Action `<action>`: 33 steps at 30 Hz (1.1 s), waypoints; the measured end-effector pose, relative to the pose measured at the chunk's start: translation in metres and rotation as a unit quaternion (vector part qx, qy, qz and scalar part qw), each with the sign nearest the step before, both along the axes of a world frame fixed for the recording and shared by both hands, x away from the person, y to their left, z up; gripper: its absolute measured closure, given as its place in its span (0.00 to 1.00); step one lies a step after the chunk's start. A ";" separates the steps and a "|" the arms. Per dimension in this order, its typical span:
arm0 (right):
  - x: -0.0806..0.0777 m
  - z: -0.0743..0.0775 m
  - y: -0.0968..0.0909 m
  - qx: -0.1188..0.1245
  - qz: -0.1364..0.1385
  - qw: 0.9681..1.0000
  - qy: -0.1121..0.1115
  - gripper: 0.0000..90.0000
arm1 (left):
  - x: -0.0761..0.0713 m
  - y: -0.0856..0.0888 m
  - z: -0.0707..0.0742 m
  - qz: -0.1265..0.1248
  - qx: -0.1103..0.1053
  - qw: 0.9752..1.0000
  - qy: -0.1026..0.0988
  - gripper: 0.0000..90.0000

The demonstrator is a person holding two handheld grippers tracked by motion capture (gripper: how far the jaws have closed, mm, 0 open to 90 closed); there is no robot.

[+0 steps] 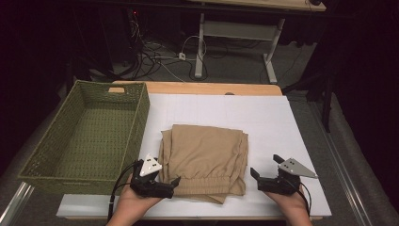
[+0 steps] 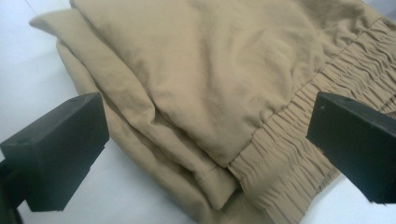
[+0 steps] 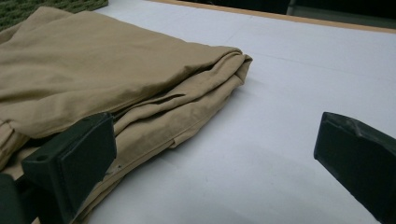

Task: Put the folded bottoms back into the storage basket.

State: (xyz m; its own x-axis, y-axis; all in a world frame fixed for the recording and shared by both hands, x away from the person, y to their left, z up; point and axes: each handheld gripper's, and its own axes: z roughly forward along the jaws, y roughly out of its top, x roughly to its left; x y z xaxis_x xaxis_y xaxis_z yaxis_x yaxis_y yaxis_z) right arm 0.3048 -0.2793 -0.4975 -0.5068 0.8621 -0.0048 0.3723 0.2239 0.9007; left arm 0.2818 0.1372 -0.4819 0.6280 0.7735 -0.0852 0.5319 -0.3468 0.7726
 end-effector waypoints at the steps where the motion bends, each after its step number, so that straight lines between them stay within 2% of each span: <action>1: 0.000 0.000 0.000 0.000 0.000 1.000 0.000 0.00 | 0.000 0.000 0.000 0.000 0.000 1.000 0.000 0.00; 4: -0.001 0.001 0.001 0.001 0.001 1.000 0.002 0.00 | 0.000 -0.001 -0.007 -0.004 0.013 1.000 0.025 0.00; 9: -0.001 0.002 0.002 -0.003 0.002 1.000 -0.001 0.00 | 0.001 -0.001 -0.010 0.006 0.016 0.999 0.041 0.00; 12: -0.002 0.002 0.003 -0.005 0.004 1.000 -0.003 0.00 | 0.004 0.000 -0.011 0.012 0.034 0.998 0.060 0.00; 16: -0.002 -0.001 0.004 -0.014 0.010 1.000 0.001 0.00 | 0.002 0.002 -0.014 0.019 0.040 0.994 0.101 0.00; 19: -0.003 -0.003 0.004 -0.015 0.014 1.000 0.003 0.00 | -0.001 0.001 -0.016 0.015 0.044 0.990 0.130 0.00; 20: -0.003 -0.003 0.004 -0.017 0.016 1.000 0.004 0.00 | -0.001 -0.002 -0.017 0.012 0.051 0.988 0.143 0.00; 21: -0.003 -0.003 0.004 -0.017 0.016 1.000 0.004 0.00 | -0.001 -0.002 -0.017 0.012 0.051 0.988 0.143 0.00; 22: -0.003 -0.003 0.003 -0.018 0.017 1.000 0.004 0.00 | -0.001 -0.004 -0.019 0.010 0.053 0.987 0.150 0.00; 23: -0.003 -0.003 0.002 -0.017 0.017 1.000 0.004 0.00 | -0.002 -0.008 -0.021 0.009 0.067 0.986 0.151 0.00; 25: -0.003 -0.002 0.001 -0.015 0.016 1.000 0.004 0.00 | -0.003 -0.009 -0.021 0.009 0.076 0.986 0.149 0.00; 27: -0.004 -0.001 0.002 -0.015 0.017 1.000 0.003 0.00 | -0.003 -0.010 -0.020 0.012 0.073 0.986 0.149 0.03; 30: -0.005 -0.001 0.003 -0.019 0.020 1.000 0.003 0.00 | -0.002 -0.011 -0.018 0.002 0.065 0.986 0.154 0.08; 31: -0.006 -0.002 0.003 -0.020 0.019 1.000 0.004 0.00 | -0.001 -0.013 -0.018 -0.001 0.054 0.986 0.157 0.09; 33: -0.007 -0.002 0.003 -0.021 0.018 1.000 0.004 0.00 | -0.001 -0.014 -0.018 -0.004 0.055 0.986 0.156 0.10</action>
